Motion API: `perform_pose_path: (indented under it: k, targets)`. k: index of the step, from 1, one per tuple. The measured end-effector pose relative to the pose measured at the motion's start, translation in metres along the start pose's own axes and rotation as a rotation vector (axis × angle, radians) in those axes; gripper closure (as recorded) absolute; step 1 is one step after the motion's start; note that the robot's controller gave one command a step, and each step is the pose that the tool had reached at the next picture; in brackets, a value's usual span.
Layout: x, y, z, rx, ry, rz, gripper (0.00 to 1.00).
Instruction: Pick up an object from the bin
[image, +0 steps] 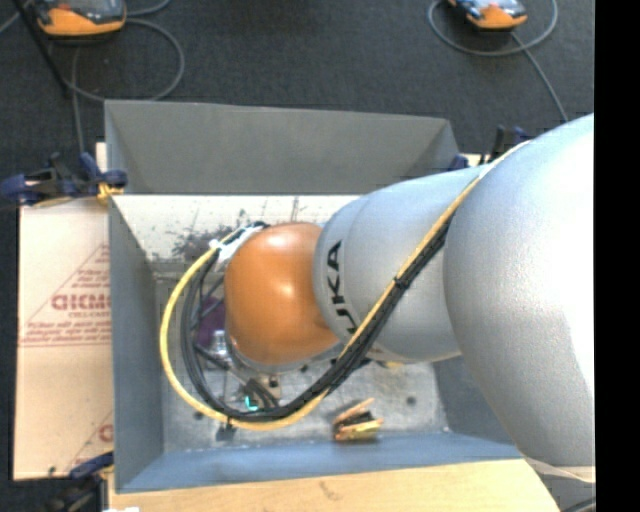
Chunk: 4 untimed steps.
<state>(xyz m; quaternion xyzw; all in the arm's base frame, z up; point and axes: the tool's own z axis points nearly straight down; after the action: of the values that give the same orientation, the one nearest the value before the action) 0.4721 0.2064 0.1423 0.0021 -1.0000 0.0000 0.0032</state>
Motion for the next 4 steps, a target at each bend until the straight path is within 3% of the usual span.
perform_pose_path:
  k: [1,2,3,4]
  targets:
    - [-0.002,-0.001,-0.004,-0.002,-0.007,0.004,0.0]
    - [-0.021,-0.038,-0.059,0.001,-0.003,-0.031,0.0]
    - [-0.023,-0.049,-0.083,0.0,-0.017,-0.056,0.0]
    - [-0.042,-0.063,-0.115,0.0,-0.005,-0.038,0.0]
